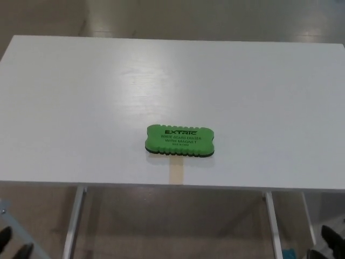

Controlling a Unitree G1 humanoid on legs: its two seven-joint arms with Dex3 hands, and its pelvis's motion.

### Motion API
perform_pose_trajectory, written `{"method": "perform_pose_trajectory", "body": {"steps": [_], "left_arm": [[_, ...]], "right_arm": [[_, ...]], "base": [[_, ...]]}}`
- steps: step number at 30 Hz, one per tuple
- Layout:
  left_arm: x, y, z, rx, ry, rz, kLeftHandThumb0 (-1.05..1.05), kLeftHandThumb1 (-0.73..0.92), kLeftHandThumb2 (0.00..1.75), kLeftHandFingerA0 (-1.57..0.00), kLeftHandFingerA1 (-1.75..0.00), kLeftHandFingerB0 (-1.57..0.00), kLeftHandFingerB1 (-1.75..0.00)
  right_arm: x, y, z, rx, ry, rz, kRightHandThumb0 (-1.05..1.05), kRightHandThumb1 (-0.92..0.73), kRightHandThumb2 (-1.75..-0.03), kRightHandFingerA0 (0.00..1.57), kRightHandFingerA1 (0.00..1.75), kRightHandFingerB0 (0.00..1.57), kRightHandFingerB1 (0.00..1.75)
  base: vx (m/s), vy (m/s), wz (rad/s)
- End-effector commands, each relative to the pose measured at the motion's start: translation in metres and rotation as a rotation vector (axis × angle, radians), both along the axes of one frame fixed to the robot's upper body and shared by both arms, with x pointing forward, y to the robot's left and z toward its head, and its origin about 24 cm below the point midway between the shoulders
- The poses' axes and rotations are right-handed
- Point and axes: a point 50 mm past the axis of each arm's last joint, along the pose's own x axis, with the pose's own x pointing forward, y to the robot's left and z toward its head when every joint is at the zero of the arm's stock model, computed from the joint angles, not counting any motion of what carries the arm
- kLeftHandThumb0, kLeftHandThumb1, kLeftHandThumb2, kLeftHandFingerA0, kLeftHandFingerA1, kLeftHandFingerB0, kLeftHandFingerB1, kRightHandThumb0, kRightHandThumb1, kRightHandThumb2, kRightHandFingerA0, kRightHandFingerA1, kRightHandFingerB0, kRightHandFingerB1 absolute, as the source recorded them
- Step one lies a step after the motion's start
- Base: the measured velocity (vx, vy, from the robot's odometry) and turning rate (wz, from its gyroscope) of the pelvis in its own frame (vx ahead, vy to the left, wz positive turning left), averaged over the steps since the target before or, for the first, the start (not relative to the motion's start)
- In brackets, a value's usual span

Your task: Use the left hand to press on the green eraser and wipe the desk from center to the left and then back to center.

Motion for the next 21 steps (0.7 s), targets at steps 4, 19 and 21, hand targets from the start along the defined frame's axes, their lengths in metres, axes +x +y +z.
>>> {"method": "perform_pose_trajectory", "body": {"steps": [4, 19, 21], "left_arm": [[-0.016, -0.055, 0.026, -0.041, 0.015, -0.400, -0.48, 0.45, 0.67, -0.26, -0.45, -0.13, -0.37], [-0.014, -0.083, 0.111, -0.007, -0.200, -0.637, -0.50, 0.46, 0.69, -0.28, -0.48, -0.20, -0.40], [-0.012, -0.084, 0.116, -0.006, -0.216, -0.644, -0.50, 0.46, 0.69, -0.28, -0.48, -0.20, -0.40]], "right_arm": [[-0.011, 0.008, -0.004, -0.087, -0.012, 0.108, -0.41, -0.77, -0.65, 0.39, 0.35, 0.28, 0.32], [-0.012, 0.004, -0.007, -0.103, 0.014, 0.094, -0.41, -0.77, -0.65, 0.40, 0.36, 0.28, 0.32], [-0.013, 0.003, -0.007, -0.107, 0.018, 0.094, -0.41, -0.77, -0.65, 0.40, 0.36, 0.28, 0.32]], "base": [[0.00, 0.000, 0.00], [0.00, 0.000, 0.00], [0.00, 0.000, 0.00]]}}
